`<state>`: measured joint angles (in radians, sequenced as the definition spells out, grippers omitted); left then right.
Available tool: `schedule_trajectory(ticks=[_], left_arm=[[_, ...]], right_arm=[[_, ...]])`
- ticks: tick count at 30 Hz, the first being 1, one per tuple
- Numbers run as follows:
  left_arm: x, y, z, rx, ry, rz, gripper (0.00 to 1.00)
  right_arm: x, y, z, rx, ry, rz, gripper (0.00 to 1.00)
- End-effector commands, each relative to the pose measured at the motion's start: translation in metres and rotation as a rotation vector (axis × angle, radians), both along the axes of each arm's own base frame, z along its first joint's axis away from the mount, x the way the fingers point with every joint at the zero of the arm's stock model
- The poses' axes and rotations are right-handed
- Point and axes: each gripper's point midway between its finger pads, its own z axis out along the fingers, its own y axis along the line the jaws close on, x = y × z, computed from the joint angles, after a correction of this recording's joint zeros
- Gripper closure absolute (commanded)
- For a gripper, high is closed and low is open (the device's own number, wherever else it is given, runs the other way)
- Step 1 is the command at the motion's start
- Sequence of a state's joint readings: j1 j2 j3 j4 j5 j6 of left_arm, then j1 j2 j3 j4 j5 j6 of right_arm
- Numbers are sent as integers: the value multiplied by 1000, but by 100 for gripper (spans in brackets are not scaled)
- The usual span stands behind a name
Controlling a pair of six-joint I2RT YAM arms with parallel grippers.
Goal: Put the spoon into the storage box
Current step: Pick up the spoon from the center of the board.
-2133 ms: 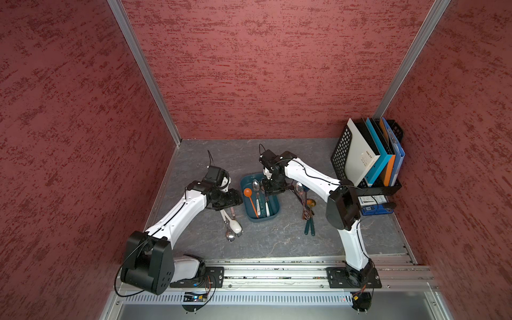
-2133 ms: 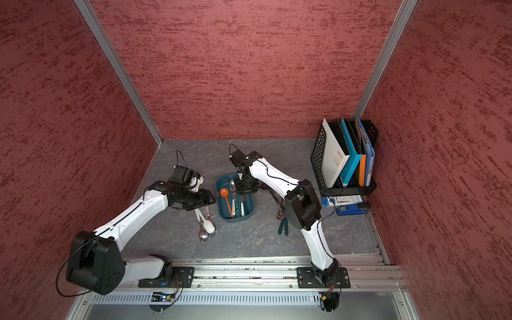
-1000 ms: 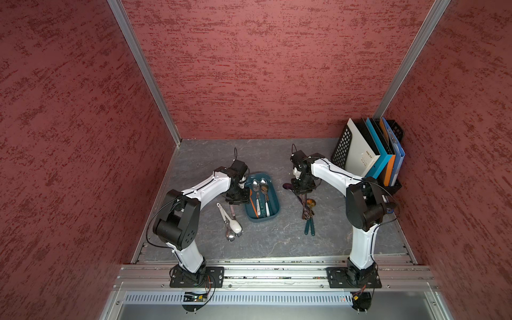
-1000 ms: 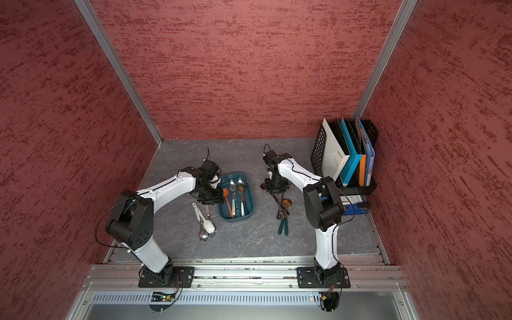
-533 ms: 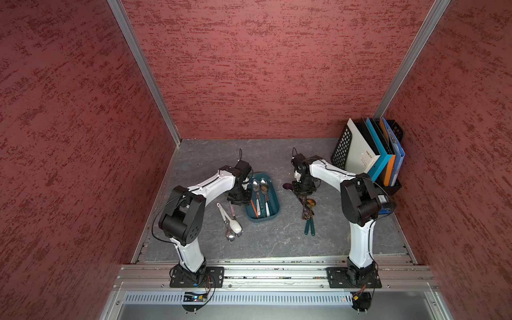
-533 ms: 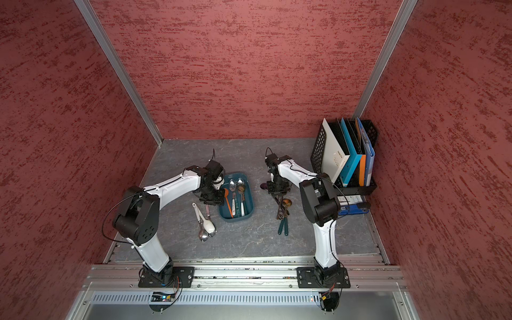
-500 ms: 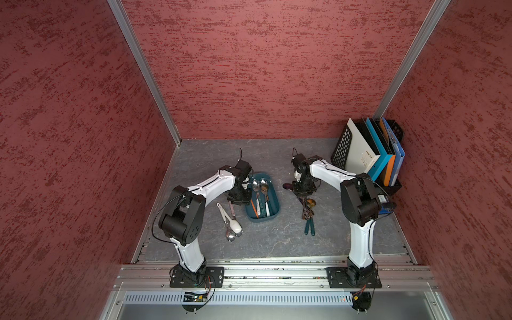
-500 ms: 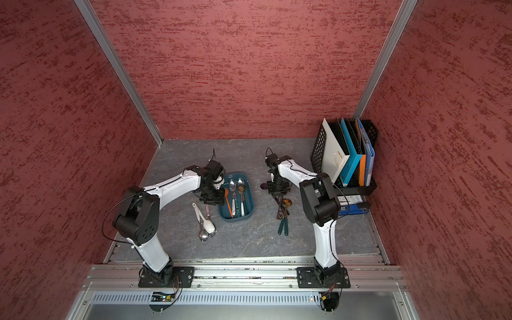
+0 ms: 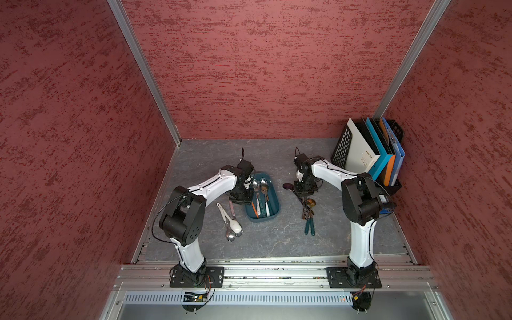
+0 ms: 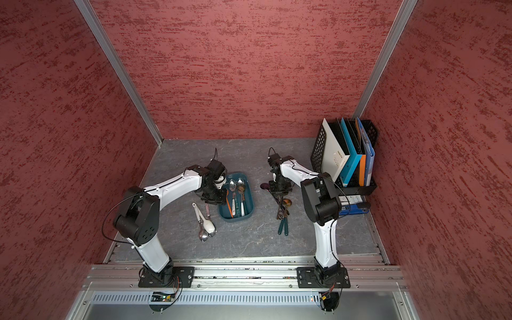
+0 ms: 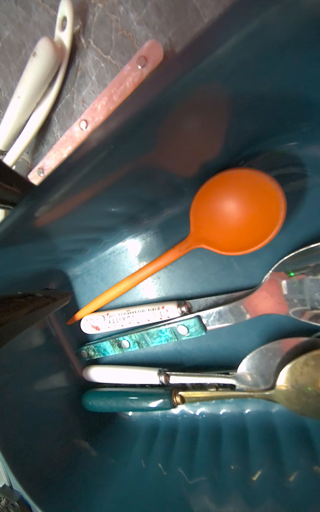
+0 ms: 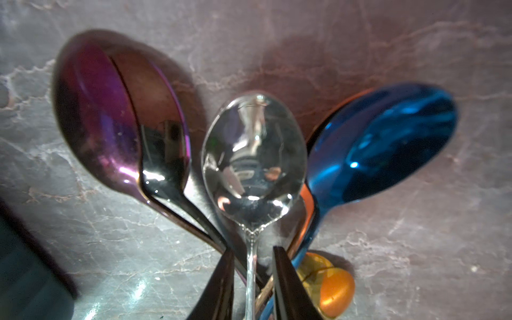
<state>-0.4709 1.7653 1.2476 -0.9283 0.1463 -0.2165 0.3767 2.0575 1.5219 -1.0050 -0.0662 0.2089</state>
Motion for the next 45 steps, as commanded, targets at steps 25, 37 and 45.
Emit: schedule_trajectory(ticks=[25,37,45], left_arm=[[0,0,15,0,-36,4,54],[1,2,17,9,-42,4,53],[4,6,24,5,-60,5,50]], right_arm=[[-4,-18,-18,-38,23,-9,76],[-26,-20,-31,-22,74,-24,81],[-29,-17,-35,-22,90,-12,86]])
